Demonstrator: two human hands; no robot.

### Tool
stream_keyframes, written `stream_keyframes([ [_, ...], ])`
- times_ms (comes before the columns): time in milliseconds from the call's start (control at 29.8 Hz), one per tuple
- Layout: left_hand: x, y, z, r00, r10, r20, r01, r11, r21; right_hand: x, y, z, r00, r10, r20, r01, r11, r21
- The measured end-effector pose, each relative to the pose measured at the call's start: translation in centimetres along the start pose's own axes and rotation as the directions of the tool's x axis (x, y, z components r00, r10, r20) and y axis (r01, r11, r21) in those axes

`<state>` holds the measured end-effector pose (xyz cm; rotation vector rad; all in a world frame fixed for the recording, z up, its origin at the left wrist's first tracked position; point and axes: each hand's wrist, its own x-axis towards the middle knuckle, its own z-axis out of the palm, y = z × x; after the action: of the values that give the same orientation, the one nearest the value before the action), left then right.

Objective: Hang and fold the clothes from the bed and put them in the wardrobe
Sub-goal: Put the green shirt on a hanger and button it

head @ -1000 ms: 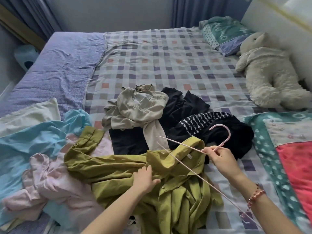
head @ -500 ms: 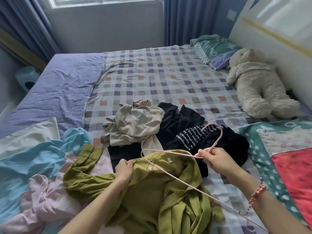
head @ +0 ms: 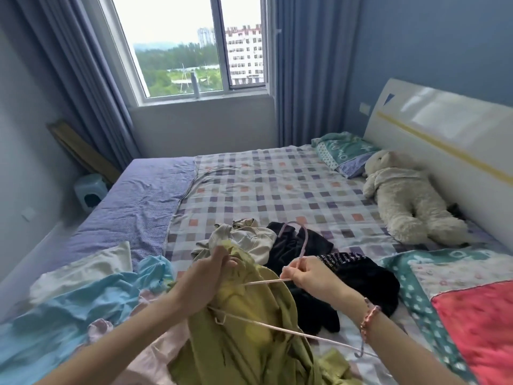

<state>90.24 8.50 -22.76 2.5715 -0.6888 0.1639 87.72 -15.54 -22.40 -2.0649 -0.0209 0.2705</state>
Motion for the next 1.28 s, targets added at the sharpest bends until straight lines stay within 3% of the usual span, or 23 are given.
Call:
stream_keyframes([
  [101, -1.7, 3.3, -4.2, 0.971, 0.187, -0.148, -0.172, 0.979, 0.110, -1.4, -3.0, 1.1, 0.996, -0.083, 0.007, 0.083, 0.997, 0.000],
  [201, -2.7, 5.9, -7.4, 0.938, 0.288, -0.191, -0.255, 0.950, 0.183, -2.9, -5.7, 2.9, 0.980, -0.189, 0.066, 0.189, 0.982, 0.016],
  [336, -4.3, 7.5, -11.3, 0.832, 0.506, -0.229, -0.334, 0.786, 0.521, -5.2, -9.3, 2.7, 0.968, -0.221, -0.119, 0.232, 0.968, 0.090],
  [403, -5.1, 6.7, -13.1, 0.799, 0.552, -0.239, -0.305, 0.714, 0.630, -5.6, -10.7, 1.3, 0.949, -0.225, -0.219, 0.247, 0.966, 0.076],
  [537, -6.8, 5.7, -16.8, 0.767, 0.544, -0.340, -0.158, 0.674, 0.722, -7.1, -13.4, -1.1, 0.915, -0.236, -0.327, 0.285, 0.952, 0.111],
  [705, -7.8, 7.4, -18.9, 0.756, 0.482, -0.442, -0.054, 0.720, 0.692, -8.3, -16.0, -0.9, 0.866, -0.298, -0.402, 0.351, 0.934, 0.066],
  [806, -8.6, 8.4, -20.4, 0.714, 0.500, -0.490, -0.073, 0.749, 0.659, -9.2, -17.8, 2.1, 0.886, -0.350, -0.304, 0.387, 0.920, 0.068],
  [873, -9.2, 9.2, -20.9, 0.695, 0.559, -0.452, -0.128, 0.715, 0.687, -9.7, -18.9, 4.1, 0.897, -0.376, -0.235, 0.410, 0.905, 0.116],
  [940, -10.0, 10.4, -20.6, 0.724, 0.571, -0.388, -0.169, 0.692, 0.702, -9.6, -19.6, 5.6, 0.884, -0.377, -0.277, 0.427, 0.892, 0.149],
  [1007, -11.6, 11.3, -20.5, 0.778, 0.505, -0.374, -0.170, 0.742, 0.649, -9.6, -20.5, 6.5, 0.877, -0.345, -0.335, 0.427, 0.878, 0.216],
  [1074, -13.5, 11.0, -20.4, 0.849, 0.397, -0.350, -0.198, 0.851, 0.486, -9.6, -21.7, 6.6, 0.913, -0.256, -0.317, 0.370, 0.846, 0.384],
  [1142, -15.1, 10.4, -21.1, 0.952, 0.184, -0.245, -0.109, 0.951, 0.288, -9.8, -22.6, 6.2, 0.933, -0.227, -0.279, 0.337, 0.822, 0.458],
  [1175, -15.5, 9.9, -21.8, 0.957, 0.128, -0.260, -0.046, 0.953, 0.299, -10.1, -23.2, 6.1, 0.935, -0.246, -0.254, 0.341, 0.816, 0.467],
  [1276, -13.8, 9.1, -24.0, 0.862, 0.137, -0.489, 0.063, 0.927, 0.370, -10.6, -25.1, 6.2, 0.927, -0.343, -0.155, 0.373, 0.790, 0.486],
])
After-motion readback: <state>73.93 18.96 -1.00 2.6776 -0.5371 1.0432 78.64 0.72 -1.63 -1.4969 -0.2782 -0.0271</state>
